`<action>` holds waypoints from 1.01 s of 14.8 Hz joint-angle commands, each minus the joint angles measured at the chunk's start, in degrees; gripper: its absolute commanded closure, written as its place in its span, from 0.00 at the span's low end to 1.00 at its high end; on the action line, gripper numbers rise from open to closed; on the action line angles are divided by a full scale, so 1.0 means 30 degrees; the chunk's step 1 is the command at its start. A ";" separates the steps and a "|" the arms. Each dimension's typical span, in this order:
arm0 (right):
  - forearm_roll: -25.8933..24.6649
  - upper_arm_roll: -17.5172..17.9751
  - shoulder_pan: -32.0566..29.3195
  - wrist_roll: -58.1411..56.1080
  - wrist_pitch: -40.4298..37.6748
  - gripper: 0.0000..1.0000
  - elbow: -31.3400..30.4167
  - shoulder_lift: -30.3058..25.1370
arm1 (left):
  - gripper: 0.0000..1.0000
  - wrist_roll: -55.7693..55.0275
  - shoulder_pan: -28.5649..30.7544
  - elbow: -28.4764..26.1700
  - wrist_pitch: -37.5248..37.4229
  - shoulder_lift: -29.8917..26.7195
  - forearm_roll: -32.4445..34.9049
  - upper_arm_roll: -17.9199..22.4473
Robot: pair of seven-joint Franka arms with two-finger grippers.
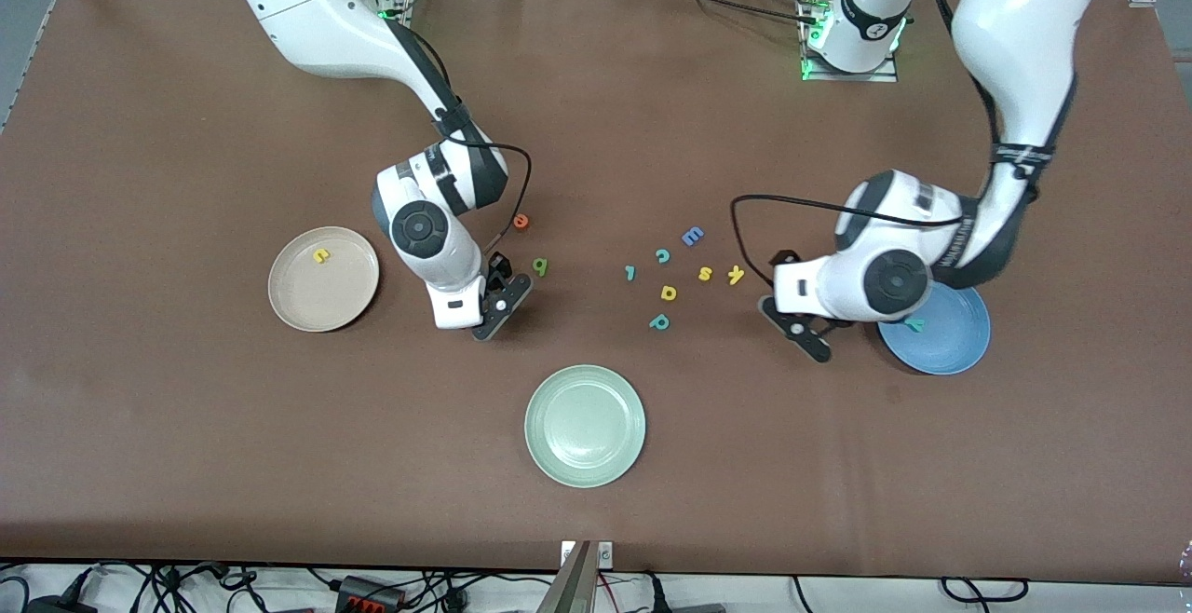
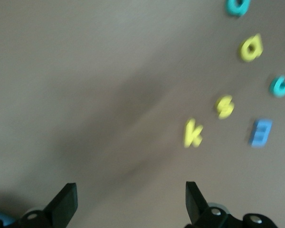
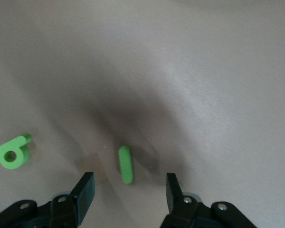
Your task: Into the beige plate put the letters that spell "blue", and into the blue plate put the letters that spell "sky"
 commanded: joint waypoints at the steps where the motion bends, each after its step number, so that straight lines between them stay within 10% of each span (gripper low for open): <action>1: -0.0237 -0.0009 0.0043 -0.0350 0.0433 0.37 0.0369 0.0410 | 0.00 -0.0473 0.0125 -0.2534 0.3323 -0.0369 0.0449 -0.0364; 15: -0.1174 -0.0038 0.0394 -0.0321 0.1314 0.82 0.0369 0.0703 | 0.00 -0.1378 -0.1341 -0.5319 0.7516 -0.0252 0.4055 -0.0541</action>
